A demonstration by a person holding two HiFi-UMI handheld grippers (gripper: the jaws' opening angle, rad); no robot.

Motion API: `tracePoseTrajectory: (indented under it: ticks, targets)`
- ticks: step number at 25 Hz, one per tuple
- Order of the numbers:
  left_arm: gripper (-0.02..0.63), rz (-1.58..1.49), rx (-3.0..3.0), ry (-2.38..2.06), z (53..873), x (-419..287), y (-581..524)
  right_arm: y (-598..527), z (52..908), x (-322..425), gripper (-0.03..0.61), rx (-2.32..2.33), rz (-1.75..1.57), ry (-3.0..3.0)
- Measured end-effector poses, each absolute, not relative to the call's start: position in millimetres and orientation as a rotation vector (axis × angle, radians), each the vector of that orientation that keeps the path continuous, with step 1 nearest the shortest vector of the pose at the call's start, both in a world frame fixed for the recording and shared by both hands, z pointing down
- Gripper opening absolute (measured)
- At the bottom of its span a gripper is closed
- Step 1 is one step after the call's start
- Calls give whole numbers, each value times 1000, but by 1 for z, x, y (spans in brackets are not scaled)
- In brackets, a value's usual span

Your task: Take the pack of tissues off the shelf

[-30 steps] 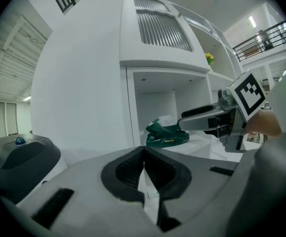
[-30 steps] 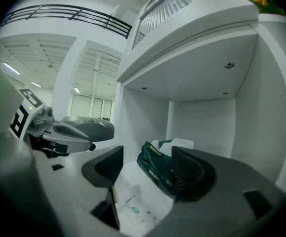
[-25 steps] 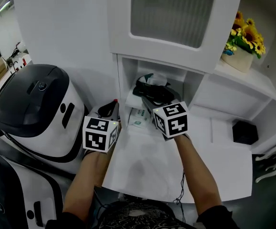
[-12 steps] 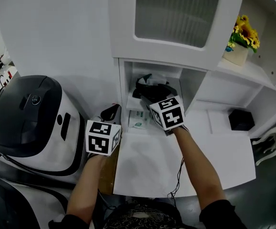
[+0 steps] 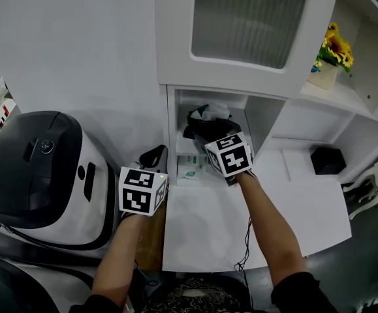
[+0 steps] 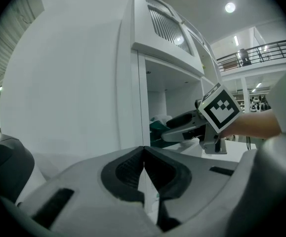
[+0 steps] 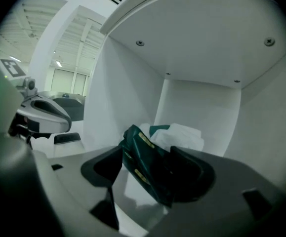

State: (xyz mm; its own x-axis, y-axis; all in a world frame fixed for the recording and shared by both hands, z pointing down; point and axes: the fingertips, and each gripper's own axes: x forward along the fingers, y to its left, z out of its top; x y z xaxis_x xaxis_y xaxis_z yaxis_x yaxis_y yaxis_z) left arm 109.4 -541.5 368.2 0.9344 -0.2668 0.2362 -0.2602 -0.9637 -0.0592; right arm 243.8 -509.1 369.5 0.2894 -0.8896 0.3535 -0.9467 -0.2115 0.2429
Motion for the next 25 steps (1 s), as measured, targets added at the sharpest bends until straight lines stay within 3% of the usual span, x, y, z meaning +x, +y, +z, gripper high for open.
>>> tracePoseTrajectory:
  ticks: [3, 7, 19, 25]
  targets:
    - [9, -376, -3063, 415, 367, 109, -547, -510, 375, 246, 291, 2144, 204, -1630]
    - [9, -372, -3062, 421, 367, 106, -554, -509, 380, 249, 195, 2142, 207, -1596]
    - [9, -385, -3060, 420, 371, 99, -557, -511, 385, 246, 129, 2131, 221, -1586]
    - [9, -382, -3064, 402, 372, 101, -554, -510, 385, 245, 62, 2136, 210, -1571]
